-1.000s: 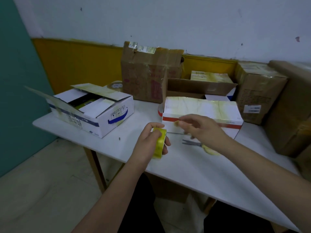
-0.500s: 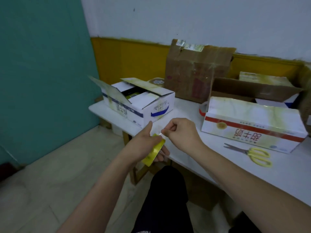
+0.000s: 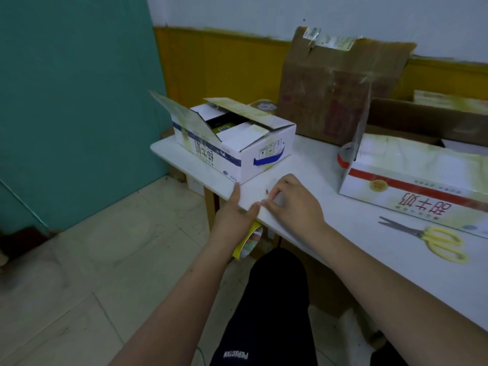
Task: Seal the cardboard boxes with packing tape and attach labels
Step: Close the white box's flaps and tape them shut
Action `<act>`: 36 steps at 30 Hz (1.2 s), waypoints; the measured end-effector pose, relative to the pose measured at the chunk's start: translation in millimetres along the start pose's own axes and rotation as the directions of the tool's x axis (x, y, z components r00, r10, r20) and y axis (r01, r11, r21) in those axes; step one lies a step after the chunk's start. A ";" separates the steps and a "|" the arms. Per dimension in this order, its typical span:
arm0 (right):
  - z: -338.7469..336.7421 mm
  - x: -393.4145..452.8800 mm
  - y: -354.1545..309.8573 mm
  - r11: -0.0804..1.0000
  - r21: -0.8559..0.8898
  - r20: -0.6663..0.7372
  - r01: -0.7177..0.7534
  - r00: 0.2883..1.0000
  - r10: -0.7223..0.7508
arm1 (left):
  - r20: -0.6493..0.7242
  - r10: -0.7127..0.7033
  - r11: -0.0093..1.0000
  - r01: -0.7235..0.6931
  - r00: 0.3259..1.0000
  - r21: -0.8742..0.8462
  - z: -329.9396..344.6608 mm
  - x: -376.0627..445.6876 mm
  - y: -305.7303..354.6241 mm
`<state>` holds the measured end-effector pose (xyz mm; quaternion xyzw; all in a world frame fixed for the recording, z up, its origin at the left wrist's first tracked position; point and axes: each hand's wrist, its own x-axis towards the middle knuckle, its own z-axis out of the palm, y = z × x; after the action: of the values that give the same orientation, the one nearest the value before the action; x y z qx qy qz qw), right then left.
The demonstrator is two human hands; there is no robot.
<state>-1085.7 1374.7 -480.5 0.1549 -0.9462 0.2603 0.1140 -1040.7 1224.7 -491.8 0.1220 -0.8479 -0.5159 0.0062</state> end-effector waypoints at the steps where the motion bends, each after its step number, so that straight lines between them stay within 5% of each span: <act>1: 0.1 0.3 1.8 0.999 -0.017 -0.010 -0.041 0.999 0.041 | -0.042 -0.014 0.995 0.018 0.999 0.094 1.6 4.8 -0.9; 5: -0.7 5.6 2.1 0.984 -0.001 0.008 -0.181 0.983 0.181 | -0.207 -0.058 0.920 0.132 0.977 0.368 7.9 8.9 1.7; 9: -9.8 -3.7 -0.2 0.990 0.050 -0.035 -0.129 0.991 0.131 | -0.373 0.206 0.787 0.073 0.905 0.613 13.3 0.1 22.3; 12: -48.6 -25.1 14.3 0.996 0.089 -0.305 -0.031 0.951 0.057 | -0.439 0.502 0.845 -0.314 0.745 0.433 30.7 -13.3 52.7; 15: -104.3 -33.8 46.0 0.999 -0.040 -0.580 -0.026 0.814 -0.002 | -0.443 0.658 0.736 -0.645 0.609 0.205 61.5 -19.4 98.8; 18: -147.3 -19.1 87.9 0.972 -0.086 -0.585 -0.219 0.801 0.129 | -0.340 0.568 0.794 -0.608 0.749 -0.012 98.1 -5.7 140.7; 22: -168.7 18.0 130.0 0.896 -0.357 -0.288 -0.264 0.944 0.163 | -0.110 0.423 0.892 -0.435 0.899 -0.124 143.2 46.9 159.7; 27: -174.6 40.1 147.7 0.880 -0.426 0.008 -0.210 0.972 0.236 | 0.022 0.339 0.815 -0.281 0.941 -0.507 176.4 75.1 149.4; 32: -184.8 43.2 140.7 0.920 -0.349 -0.017 -0.177 0.983 0.183 | -0.077 0.316 0.837 -0.317 0.945 -0.446 180.3 70.3 147.0; 36: -213.8 31.9 106.8 0.933 -0.350 -0.113 -0.081 0.993 0.043 | -0.085 0.352 0.756 -0.337 0.932 -0.562 166.5 60.1 158.0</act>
<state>-1124.0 1567.3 -340.6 0.0882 -0.9748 0.0968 0.1807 -1153.3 1426.5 -438.1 -0.0502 -0.6636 -0.7358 0.1257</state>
